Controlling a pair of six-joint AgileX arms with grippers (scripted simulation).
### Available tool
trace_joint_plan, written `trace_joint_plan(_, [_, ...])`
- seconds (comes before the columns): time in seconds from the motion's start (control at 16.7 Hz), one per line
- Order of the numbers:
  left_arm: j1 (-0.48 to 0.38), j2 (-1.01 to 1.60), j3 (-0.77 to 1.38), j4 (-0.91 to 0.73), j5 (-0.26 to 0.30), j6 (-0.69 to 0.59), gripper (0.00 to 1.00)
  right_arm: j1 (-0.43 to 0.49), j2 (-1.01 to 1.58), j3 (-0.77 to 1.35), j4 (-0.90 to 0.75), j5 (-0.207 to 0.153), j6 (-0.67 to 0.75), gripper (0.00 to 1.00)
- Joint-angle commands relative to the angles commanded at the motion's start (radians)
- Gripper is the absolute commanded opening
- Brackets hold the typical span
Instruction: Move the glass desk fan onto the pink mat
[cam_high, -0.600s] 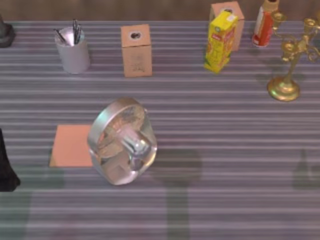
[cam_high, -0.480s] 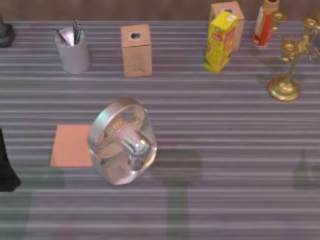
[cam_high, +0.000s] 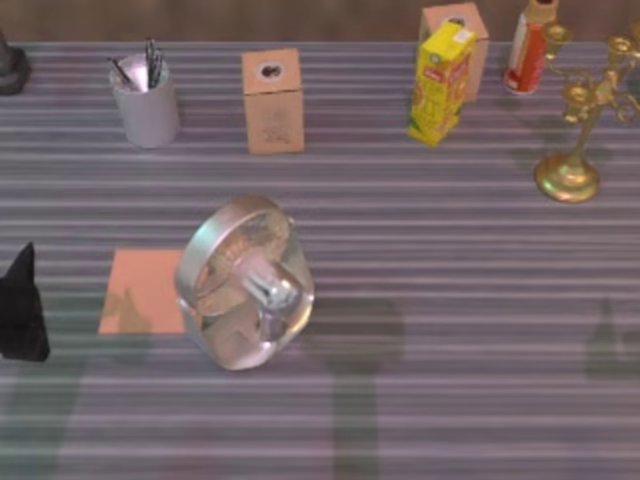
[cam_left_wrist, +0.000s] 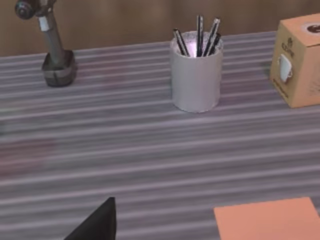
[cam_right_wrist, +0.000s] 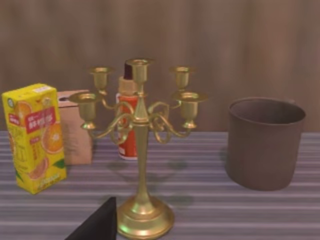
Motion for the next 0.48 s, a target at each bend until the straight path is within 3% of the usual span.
trace_joint_plan(0.48, [-0.197,0.799,0.770,-0.560,0.000,0.093,1.00,0.000,0.000,0.000,0.000,0.000,0.000,1.00])
